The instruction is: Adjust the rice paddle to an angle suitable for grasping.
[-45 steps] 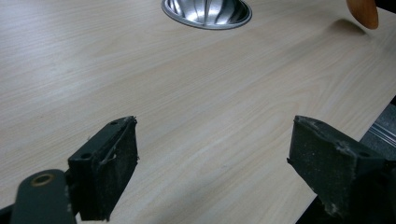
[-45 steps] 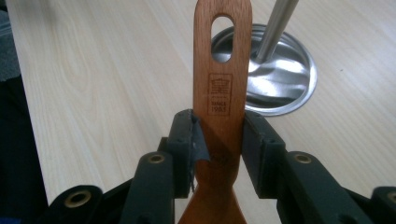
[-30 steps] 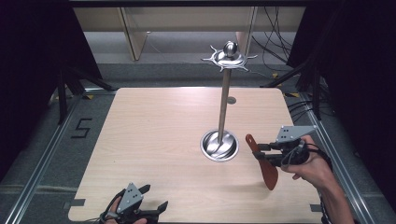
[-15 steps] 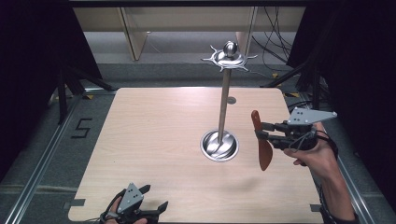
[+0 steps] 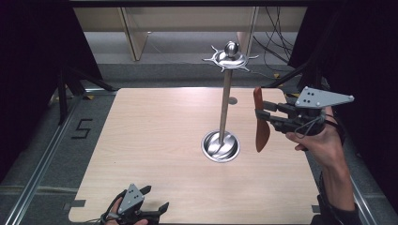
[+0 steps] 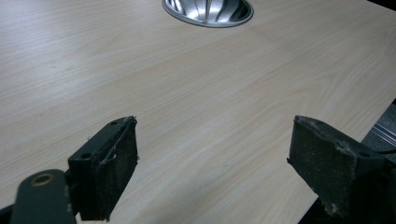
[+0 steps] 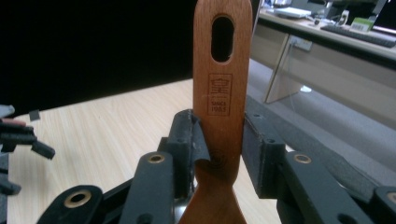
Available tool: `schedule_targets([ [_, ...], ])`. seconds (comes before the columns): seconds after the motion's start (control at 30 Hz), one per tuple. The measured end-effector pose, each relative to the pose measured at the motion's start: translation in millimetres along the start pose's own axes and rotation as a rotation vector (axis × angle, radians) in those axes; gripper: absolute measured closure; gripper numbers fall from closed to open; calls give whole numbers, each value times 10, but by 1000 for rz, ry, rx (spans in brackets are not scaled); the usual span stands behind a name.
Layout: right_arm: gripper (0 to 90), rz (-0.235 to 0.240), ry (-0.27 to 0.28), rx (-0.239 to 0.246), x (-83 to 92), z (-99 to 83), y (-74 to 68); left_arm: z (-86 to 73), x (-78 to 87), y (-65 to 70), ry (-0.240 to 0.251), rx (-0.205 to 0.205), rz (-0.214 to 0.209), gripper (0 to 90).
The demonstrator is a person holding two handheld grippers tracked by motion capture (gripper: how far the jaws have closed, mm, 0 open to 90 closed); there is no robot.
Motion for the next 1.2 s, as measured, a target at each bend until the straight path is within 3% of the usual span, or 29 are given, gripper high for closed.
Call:
schedule_targets([
  [0.03, 670, 2, -1, -10, 6, 43, -17, -1, 0, 3, -1, 0, -1, 149],
  [0.07, 670, -4, 22, 16, -1, 122, -13, -8, 5, 4, -9, 13, 6, 149],
  [0.17, 671, 9, 36, 18, -3, 226, -41, 0, 5, -3, -2, -7, 3, 149],
  [0.2, 670, 10, 34, 2, -3, 242, -57, -3, 3, 8, -2, 18, 7, 149],
  [0.27, 671, 0, 46, 21, -10, 322, -48, -1, 3, 8, -2, 18, 6, 149],
  [0.3, 671, 17, 47, 4, -19, 348, -63, -2, 3, 8, -3, 21, 10, 149],
  [0.33, 671, 21, 49, -10, -25, 361, -70, -15, 11, 2, -13, 8, 8, 149],
  [0.4, 670, 7, 57, 11, -42, 410, -37, -10, 11, -9, -10, -19, 1, 149],
  [0.47, 671, 8, 63, 2, -51, 434, -30, -1, -2, 7, 1, 3, -4, 149],
  [0.5, 671, 9, 70, -12, -63, 449, -32, -24, 3, 1, -17, 1, -2, 149],
  [0.53, 670, 4, 65, -1, -66, 456, -15, -15, 1, 13, -11, 5, -5, 149],
  [0.63, 671, 12, 63, -37, -87, 464, -26, -13, 6, 12, -13, 4, -1, 149],
  [0.7, 670, 3, 66, -19, -104, 476, -1, -13, 8, 9, -12, 5, 1, 149],
  [0.77, 670, 3, 60, -36, -127, 474, 3, -11, 10, 6, -11, 4, 4, 149],
  [0.8, 671, 5, 59, -44, -137, 474, 0, -10, 11, -1, -11, -17, -2, 149],
  [0.87, 670, -1, 67, -30, -152, 500, 25, -11, 7, 9, -10, 6, 1, 149],
  [0.93, 670, 4, 58, -57, -174, 499, 11, -10, 8, 7, -9, 11, 5, 149],
  [1.0, 670, 0, 54, -49, -202, 510, 24, -9, 10, 1, -10, -14, -3, 149],
  [1.07, 670, -10, 54, -38, -236, 523, 32, -11, 7, 9, -10, 7, 1, 149],
  [1.1, 670, 1, 42, -58, -258, 510, 3, -13, 8, 11, -12, 5, 0, 149],
  [1.13, 670, -5, 47, -38, -277, 524, 17, -15, 9, 14, -13, 7, 0, 149],
  [1.2, 670, -3, 31, -63, -304, 511, -8, -12, 9, 10, -12, 6, 1, 149],
])
Point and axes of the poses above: each handheld gripper's, and its own axes: x roughly backward along the jaws, z roughly out of its top, y roughly to its right, the point moved 10 cm from there along -x, roughly forward along the jaws, and after that the axes turned 15 degrees about -x, right-handed, at the moved point
